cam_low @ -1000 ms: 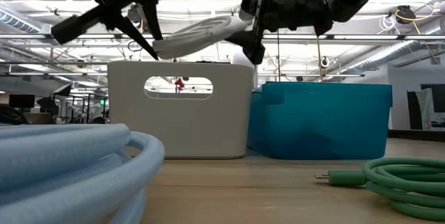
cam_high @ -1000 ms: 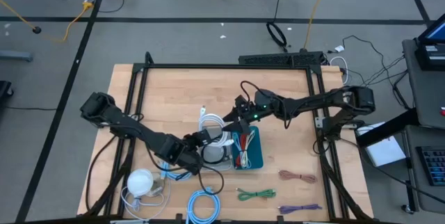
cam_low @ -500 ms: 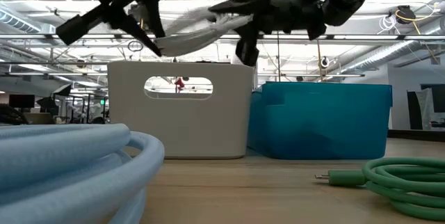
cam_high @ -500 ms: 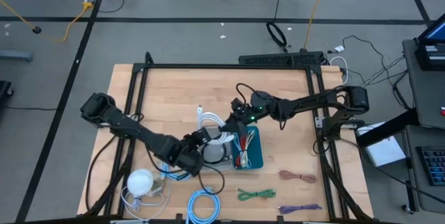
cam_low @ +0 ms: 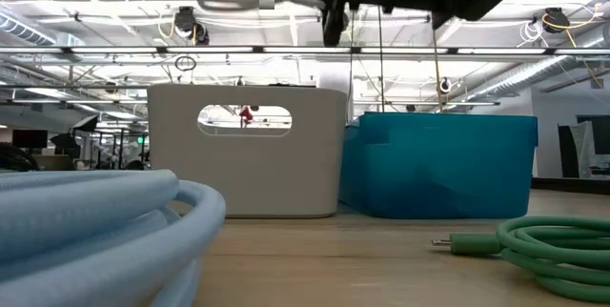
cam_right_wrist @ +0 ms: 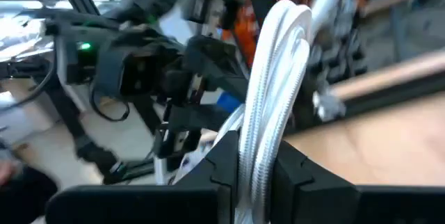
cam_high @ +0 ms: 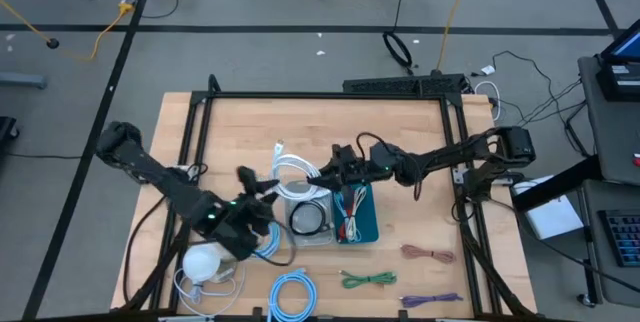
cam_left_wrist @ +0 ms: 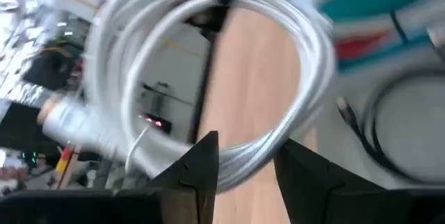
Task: Pick & Place USB Port
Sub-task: Put the white display cable into the gray bin
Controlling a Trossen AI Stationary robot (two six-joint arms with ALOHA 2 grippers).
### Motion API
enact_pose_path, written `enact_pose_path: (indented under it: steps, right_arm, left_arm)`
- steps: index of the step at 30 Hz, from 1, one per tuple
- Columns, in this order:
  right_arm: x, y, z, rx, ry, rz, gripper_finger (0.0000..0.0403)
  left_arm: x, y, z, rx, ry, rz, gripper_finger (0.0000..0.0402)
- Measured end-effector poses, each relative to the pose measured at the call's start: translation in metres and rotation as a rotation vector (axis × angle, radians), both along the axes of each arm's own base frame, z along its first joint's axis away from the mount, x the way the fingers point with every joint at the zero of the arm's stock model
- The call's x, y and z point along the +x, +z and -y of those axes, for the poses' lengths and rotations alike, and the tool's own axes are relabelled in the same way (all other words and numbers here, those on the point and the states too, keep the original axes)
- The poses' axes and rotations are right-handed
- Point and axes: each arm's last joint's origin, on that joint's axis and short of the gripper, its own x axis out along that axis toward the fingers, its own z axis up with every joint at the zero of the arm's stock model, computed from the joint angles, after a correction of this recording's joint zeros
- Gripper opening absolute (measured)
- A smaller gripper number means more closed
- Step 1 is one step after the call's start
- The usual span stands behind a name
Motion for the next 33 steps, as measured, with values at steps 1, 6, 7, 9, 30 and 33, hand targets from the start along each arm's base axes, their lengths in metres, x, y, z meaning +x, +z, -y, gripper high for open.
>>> enact_pose_path:
  steps: [1,6,7,9,30,33]
  right_arm:
    - [0.000,0.002,-0.006,-0.022,-0.019,0.024,0.0030]
    - [-0.004,0.008,-0.030,-0.134,-0.132,0.079,0.0030]
    - [-0.005,0.009,-0.034,-0.160,-0.152,0.084,0.0030]
    - [-0.008,0.006,-0.042,-0.207,-0.169,0.056,0.0029]
    - [-0.074,-0.008,-0.094,0.462,-0.441,0.245,0.0028]
    - [-0.065,-0.010,-0.108,0.442,-0.521,0.199,0.0028]
  left_arm:
    - [-0.006,0.002,0.000,-0.015,0.016,0.053,0.0132]
    - [-0.031,0.005,-0.007,-0.114,0.080,0.296,0.0135]
    - [-0.036,0.005,-0.010,-0.142,0.088,0.335,0.0135]
    - [-0.045,0.006,-0.017,-0.194,0.116,0.420,0.0135]
    - [-0.068,-0.027,-0.046,-0.453,0.097,0.718,0.0136]
    - [-0.062,-0.027,-0.052,-0.531,0.079,0.751,0.0136]
